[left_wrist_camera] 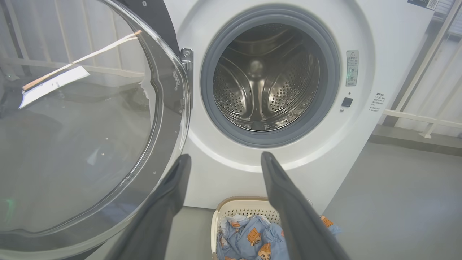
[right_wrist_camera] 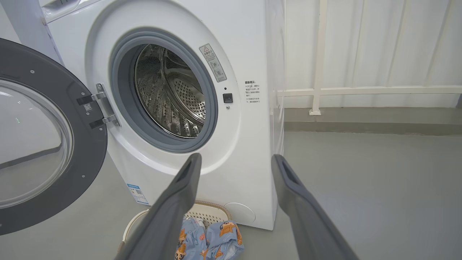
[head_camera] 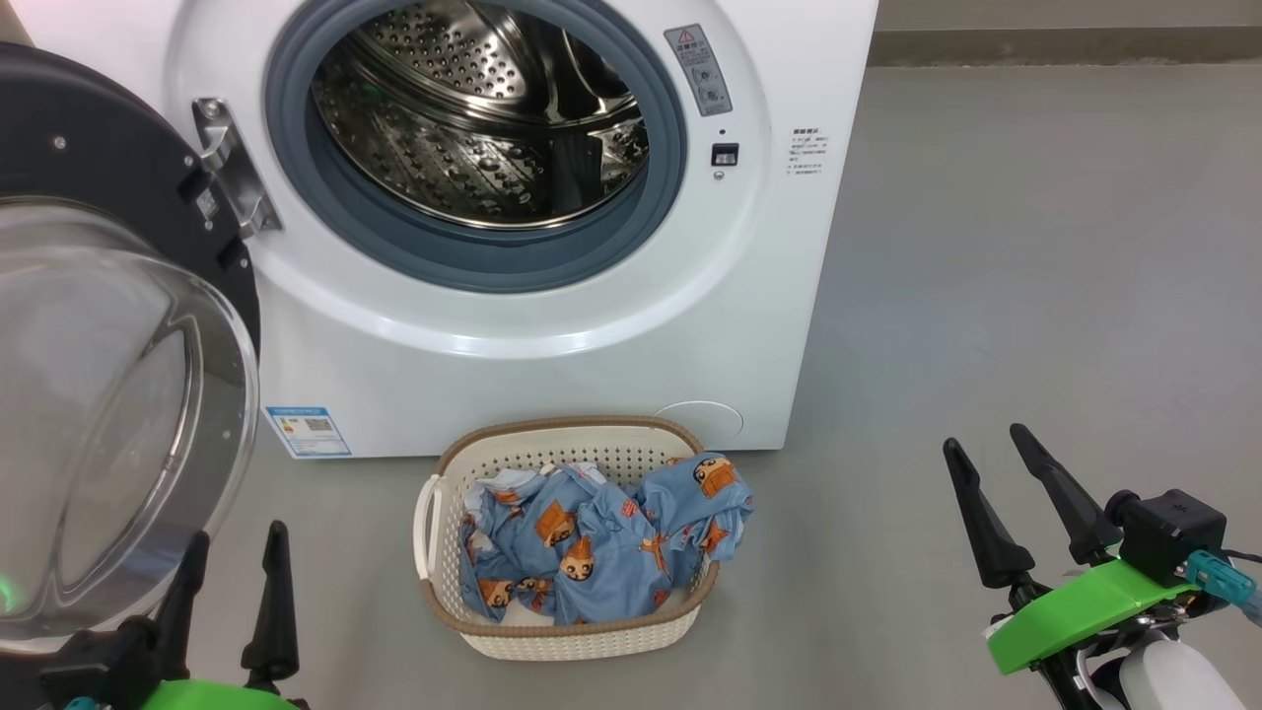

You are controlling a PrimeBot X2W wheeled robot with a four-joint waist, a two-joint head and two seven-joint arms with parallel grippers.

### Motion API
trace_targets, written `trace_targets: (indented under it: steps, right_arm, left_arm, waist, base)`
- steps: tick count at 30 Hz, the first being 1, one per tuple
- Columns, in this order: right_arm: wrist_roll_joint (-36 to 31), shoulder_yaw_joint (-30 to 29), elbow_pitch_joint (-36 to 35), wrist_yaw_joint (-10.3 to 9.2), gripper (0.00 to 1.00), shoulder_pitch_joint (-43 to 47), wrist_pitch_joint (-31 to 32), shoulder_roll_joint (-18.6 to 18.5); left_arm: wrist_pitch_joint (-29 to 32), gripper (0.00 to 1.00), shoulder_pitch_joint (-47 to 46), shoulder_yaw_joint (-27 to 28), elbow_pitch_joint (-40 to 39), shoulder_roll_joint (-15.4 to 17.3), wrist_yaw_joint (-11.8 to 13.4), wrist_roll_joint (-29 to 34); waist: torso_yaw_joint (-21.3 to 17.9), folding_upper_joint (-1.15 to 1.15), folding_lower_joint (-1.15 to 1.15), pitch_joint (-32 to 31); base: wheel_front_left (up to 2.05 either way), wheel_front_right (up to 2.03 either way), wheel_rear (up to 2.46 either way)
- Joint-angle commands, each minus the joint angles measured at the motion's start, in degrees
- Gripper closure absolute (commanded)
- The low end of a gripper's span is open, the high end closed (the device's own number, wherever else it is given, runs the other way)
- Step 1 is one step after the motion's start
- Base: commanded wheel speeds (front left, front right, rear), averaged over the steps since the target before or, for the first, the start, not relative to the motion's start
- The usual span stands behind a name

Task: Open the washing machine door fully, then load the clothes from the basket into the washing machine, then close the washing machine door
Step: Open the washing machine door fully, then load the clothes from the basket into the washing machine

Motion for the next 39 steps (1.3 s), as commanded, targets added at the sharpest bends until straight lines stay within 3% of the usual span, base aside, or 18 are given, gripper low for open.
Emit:
trace_targets:
  steps: [1,20,39]
  right_arm:
    - [-0.55,1.01,-1.29,0.09,0.00,-0.33,-0.69,-0.54]
    - [-0.12,1.14,-1.62,0.09,0.00,-0.25,-0.69,-0.36]
    - [-0.21,0.86,-1.78,0.09,0.00,-0.32,-0.69,0.04]
  left_arm:
    - [-0.37,0.00,-1.27,2.37,-1.01,0.93,-0.17,0.80]
    - [-0.37,0.00,-1.24,2.34,-0.66,0.55,-1.15,1.61]
    - [-0.37,0.00,-1.92,2.70,-0.49,0.50,-1.47,1.61]
  waist:
    - [0.05,0.00,0.00,-0.02]
    - [-0.15,0.00,0.00,0.10]
    - [-0.07,0.00,0.00,0.79]
  base:
    - [0.00,0.00,0.00]
    - [0.03,-0.01,-0.02]
    - [0.99,-0.85,-0.14]
